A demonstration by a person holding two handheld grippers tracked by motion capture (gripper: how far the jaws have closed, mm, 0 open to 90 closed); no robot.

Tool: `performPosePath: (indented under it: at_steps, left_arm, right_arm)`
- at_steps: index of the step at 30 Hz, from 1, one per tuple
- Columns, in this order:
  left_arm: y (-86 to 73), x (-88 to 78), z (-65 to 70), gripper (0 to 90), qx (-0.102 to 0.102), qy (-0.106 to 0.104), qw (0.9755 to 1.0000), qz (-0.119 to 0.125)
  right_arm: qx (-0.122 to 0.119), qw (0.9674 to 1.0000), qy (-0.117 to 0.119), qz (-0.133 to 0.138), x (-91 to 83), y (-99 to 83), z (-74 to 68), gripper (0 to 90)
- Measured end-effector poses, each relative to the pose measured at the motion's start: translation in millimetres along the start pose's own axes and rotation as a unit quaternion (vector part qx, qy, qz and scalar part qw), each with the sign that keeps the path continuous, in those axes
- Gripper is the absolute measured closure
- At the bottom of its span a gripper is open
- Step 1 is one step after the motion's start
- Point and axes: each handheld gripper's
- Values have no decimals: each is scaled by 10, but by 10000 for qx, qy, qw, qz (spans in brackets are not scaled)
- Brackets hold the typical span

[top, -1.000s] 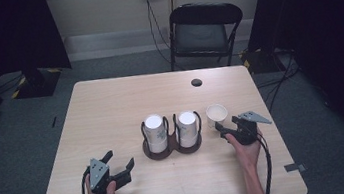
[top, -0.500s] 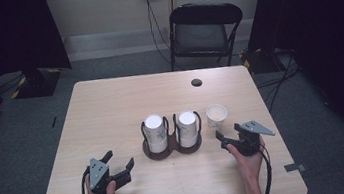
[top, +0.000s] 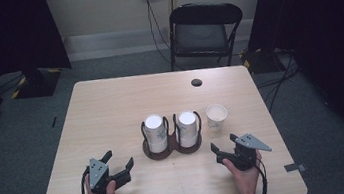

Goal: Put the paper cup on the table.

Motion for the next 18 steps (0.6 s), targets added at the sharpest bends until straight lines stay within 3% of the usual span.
performPosePath:
  at_steps: [10,18]
  left_arm:
    - [0,-2,3,173,12,-3,10000,-4]
    - [-1,-1,1,173,1,4,10000,6]
  right_arm:
    - [-54,9996,75,270,-121,-161,-257,144]
    - [-13,9997,38,246,-118,-203,-262,140]
Point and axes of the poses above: each handheld gripper's, and its own axes: x roughly forward along the jaws, y roughly out of its top, z roughly to its right, and after that the axes turned 4 degrees about y, right-handed
